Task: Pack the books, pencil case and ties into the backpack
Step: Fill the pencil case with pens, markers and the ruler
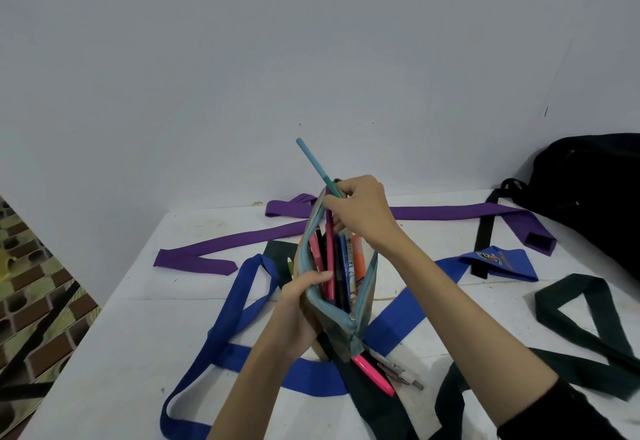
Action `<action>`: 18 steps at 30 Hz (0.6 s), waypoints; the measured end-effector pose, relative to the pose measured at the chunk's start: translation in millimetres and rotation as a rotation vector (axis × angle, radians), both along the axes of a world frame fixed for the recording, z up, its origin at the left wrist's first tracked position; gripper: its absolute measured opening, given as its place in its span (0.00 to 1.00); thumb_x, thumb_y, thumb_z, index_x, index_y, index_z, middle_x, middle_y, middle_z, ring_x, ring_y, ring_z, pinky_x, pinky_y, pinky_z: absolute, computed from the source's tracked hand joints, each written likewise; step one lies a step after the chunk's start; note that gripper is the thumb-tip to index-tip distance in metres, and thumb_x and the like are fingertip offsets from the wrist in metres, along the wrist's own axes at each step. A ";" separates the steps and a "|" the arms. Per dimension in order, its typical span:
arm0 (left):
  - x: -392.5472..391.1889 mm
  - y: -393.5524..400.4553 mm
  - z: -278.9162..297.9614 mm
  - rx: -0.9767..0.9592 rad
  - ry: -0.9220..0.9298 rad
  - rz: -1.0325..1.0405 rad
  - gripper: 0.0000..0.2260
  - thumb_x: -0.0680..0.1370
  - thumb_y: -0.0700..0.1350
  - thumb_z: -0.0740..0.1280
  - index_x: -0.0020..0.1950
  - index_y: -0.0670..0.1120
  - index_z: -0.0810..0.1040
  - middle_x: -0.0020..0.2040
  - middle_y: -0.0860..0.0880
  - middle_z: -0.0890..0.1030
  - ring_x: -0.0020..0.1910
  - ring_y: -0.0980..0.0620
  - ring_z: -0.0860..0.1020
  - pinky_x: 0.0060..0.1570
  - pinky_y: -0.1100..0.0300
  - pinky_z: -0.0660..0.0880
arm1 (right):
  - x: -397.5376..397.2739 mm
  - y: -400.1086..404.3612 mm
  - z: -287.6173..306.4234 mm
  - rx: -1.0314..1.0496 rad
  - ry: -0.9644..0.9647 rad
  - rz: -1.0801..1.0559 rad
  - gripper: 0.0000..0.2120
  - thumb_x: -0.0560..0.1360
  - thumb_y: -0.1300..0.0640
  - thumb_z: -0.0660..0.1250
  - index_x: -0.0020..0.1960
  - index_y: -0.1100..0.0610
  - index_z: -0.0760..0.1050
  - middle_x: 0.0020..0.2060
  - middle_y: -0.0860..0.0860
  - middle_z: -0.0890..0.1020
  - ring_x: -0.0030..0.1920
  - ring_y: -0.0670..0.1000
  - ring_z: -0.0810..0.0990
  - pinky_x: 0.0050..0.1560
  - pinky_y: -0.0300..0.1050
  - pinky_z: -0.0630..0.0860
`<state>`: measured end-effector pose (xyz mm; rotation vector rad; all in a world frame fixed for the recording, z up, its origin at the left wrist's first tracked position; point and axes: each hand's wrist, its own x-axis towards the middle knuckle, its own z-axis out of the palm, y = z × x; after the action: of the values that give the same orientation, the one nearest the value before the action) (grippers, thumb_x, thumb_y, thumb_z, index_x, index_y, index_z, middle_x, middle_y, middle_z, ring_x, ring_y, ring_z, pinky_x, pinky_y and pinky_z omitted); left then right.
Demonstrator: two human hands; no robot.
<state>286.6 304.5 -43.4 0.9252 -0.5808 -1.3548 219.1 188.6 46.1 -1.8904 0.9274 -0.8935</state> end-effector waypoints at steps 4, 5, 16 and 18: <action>2.0 2.0 2.0 0.000 -0.010 0.022 0.33 0.61 0.47 0.72 0.66 0.43 0.73 0.60 0.37 0.78 0.61 0.37 0.76 0.58 0.44 0.75 | -5.9 -2.9 2.5 0.147 -0.119 0.019 0.07 0.74 0.65 0.67 0.40 0.67 0.79 0.30 0.56 0.80 0.26 0.50 0.80 0.32 0.43 0.80; 2.2 2.5 2.6 0.002 -0.015 0.029 0.33 0.61 0.47 0.72 0.66 0.43 0.73 0.60 0.38 0.78 0.61 0.38 0.76 0.57 0.46 0.76 | -6.4 -3.6 2.0 0.163 -0.143 0.031 0.07 0.74 0.63 0.69 0.41 0.67 0.80 0.32 0.57 0.81 0.29 0.50 0.81 0.32 0.41 0.80; -0.1 4.1 4.5 0.005 0.002 0.045 0.25 0.65 0.43 0.68 0.63 0.44 0.75 0.53 0.41 0.82 0.55 0.42 0.80 0.53 0.48 0.78 | -4.6 -1.2 -1.0 0.101 -0.071 -0.063 0.08 0.68 0.67 0.69 0.32 0.66 0.75 0.34 0.66 0.80 0.39 0.66 0.82 0.40 0.64 0.79; 0.9 4.6 5.6 -0.014 0.010 0.057 0.22 0.66 0.43 0.66 0.60 0.44 0.77 0.49 0.43 0.83 0.50 0.45 0.82 0.50 0.50 0.78 | -5.9 -2.6 -0.8 0.069 -0.058 -0.081 0.08 0.68 0.66 0.69 0.32 0.62 0.72 0.31 0.62 0.76 0.37 0.67 0.81 0.38 0.67 0.77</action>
<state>287.6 309.1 -37.7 0.9167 -0.5519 -1.3026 213.3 186.0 45.3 -1.7701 0.9932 -0.9466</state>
